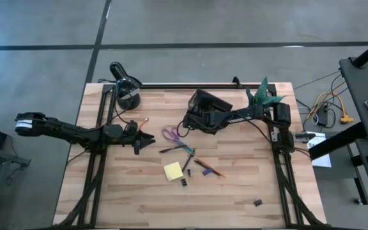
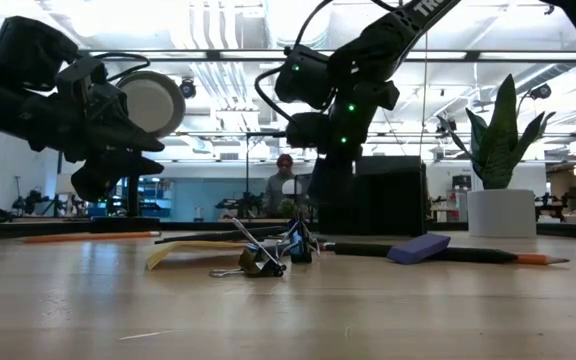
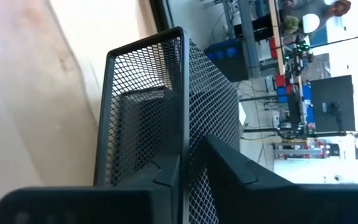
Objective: Pick and place office supplies into organizer
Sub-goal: Prepare the black desk organizer
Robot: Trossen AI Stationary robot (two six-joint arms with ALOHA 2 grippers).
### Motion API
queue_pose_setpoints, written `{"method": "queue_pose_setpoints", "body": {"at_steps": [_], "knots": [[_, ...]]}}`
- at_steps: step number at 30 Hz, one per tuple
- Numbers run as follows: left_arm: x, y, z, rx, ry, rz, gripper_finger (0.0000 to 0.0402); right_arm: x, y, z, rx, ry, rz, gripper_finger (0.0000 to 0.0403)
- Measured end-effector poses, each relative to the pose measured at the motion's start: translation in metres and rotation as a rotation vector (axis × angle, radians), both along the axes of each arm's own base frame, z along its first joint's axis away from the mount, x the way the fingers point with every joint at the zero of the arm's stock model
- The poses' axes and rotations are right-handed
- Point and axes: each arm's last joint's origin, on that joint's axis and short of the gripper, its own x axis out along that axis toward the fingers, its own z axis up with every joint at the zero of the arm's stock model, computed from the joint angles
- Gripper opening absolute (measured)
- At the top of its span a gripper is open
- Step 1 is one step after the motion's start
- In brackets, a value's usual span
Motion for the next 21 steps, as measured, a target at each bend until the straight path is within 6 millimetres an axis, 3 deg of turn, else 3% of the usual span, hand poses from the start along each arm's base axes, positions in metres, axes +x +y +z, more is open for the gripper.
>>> {"method": "queue_pose_setpoints", "body": {"at_steps": [13, 21], "knots": [[0.000, 0.000, 0.000, 0.000, 0.000, 0.000, 0.0150, 0.008, -0.001, 0.014, 0.007, -0.011, 0.024, 0.0018], [0.000, 0.000, 0.000, -0.004, -0.001, 0.001, 0.0150, 0.022, 0.006, 0.049, 0.201, -0.100, 0.045, 0.0011]]}}
